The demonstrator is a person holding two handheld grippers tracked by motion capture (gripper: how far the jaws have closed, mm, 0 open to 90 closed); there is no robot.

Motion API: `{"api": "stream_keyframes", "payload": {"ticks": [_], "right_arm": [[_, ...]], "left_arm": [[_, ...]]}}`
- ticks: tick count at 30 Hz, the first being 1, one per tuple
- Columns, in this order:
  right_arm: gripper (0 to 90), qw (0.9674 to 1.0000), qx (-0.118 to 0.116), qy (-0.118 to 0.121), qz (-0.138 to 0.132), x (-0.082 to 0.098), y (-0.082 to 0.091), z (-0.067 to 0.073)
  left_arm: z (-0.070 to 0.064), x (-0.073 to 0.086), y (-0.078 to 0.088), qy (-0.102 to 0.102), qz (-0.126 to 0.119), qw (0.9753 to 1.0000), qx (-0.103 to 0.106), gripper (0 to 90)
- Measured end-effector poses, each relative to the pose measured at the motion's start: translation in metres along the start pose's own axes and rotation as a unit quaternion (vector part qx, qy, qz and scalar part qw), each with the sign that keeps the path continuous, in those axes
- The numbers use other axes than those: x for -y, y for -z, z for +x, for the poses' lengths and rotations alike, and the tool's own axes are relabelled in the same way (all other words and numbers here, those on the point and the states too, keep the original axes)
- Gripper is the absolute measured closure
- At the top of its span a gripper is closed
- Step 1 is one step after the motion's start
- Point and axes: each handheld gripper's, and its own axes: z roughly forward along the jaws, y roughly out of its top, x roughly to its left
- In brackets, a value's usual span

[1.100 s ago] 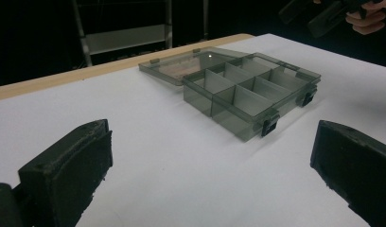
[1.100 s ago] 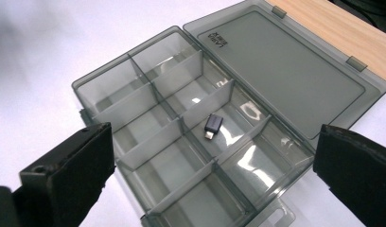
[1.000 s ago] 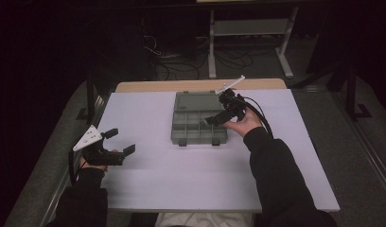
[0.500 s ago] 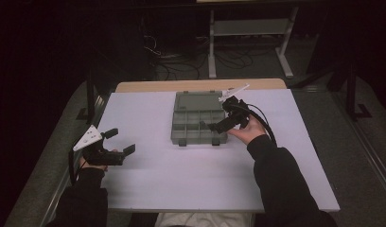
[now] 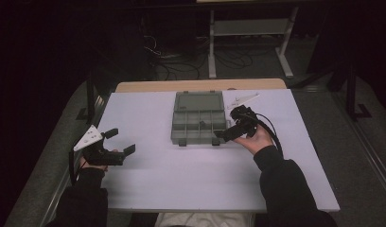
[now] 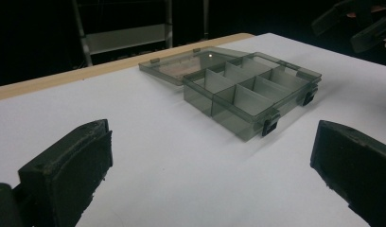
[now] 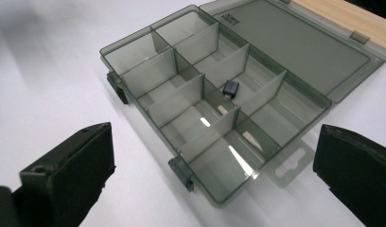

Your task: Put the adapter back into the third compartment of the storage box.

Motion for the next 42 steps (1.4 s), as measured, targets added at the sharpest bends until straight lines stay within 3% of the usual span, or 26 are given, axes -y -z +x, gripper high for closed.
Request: {"api": "stream_keyframes", "payload": {"ticks": [26, 42], "right_arm": [[0.0, 0.9976, 0.007, -0.045, -0.053, 0.053, 0.044, 0.003], [0.0, 0.9918, 0.036, -0.075, -0.097, 0.088, 0.071, 0.004]], "left_arm": [[0.0, 0.0, 0.0, 0.0, -0.001, 1.0, 0.0, 0.0], [0.0, 0.0, 0.0, 0.001, -0.003, 1.0, -0.001, 0.0]]}}
